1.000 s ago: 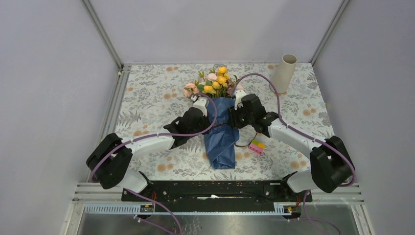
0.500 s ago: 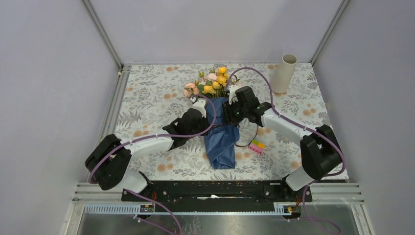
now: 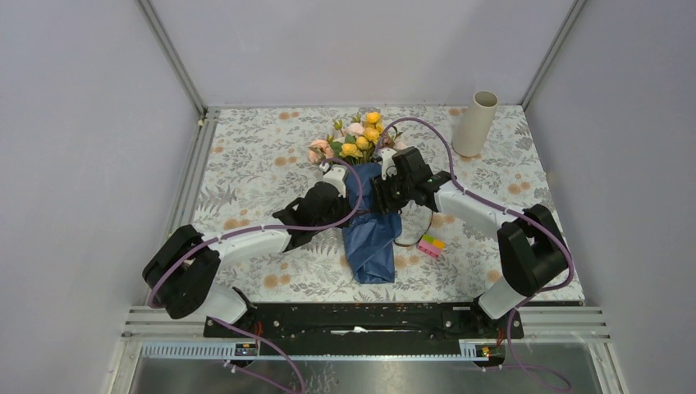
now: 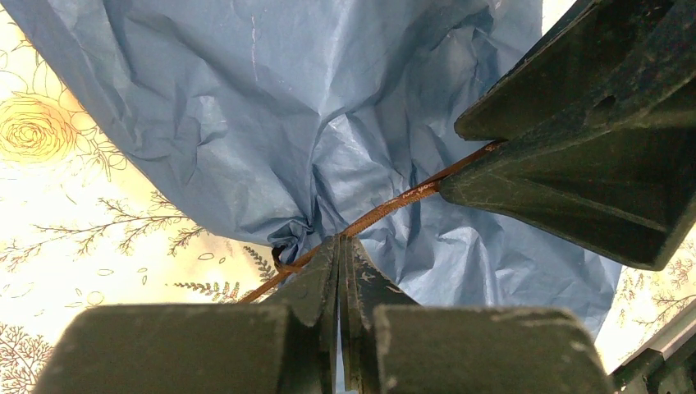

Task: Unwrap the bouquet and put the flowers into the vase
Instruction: Untie the ribbon from the wrapping paper.

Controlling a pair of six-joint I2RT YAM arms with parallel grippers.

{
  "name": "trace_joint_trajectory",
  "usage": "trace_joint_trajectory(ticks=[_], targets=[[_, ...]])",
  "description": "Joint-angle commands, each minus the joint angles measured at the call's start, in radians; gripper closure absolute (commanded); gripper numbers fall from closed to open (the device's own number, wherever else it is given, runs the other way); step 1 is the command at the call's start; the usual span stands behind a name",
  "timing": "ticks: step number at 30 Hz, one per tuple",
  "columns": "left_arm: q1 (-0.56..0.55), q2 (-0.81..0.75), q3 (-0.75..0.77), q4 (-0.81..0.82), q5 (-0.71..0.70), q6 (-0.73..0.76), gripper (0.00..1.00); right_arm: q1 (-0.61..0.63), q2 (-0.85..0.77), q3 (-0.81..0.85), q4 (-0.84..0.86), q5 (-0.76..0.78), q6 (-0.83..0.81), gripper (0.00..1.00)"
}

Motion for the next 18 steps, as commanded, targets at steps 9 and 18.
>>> trace_joint_trajectory(ticks=[9,18], targets=[[0.004,-0.049,0.009,0.03,0.002,0.019,1.0,-0.005,0.036,0.03,-0.005,0.009,-0.018,0.57],[0.005,-0.057,0.008,0.025,-0.006,0.019,1.0,0.0,0.048,0.03,-0.008,0.026,-0.018,0.74]])
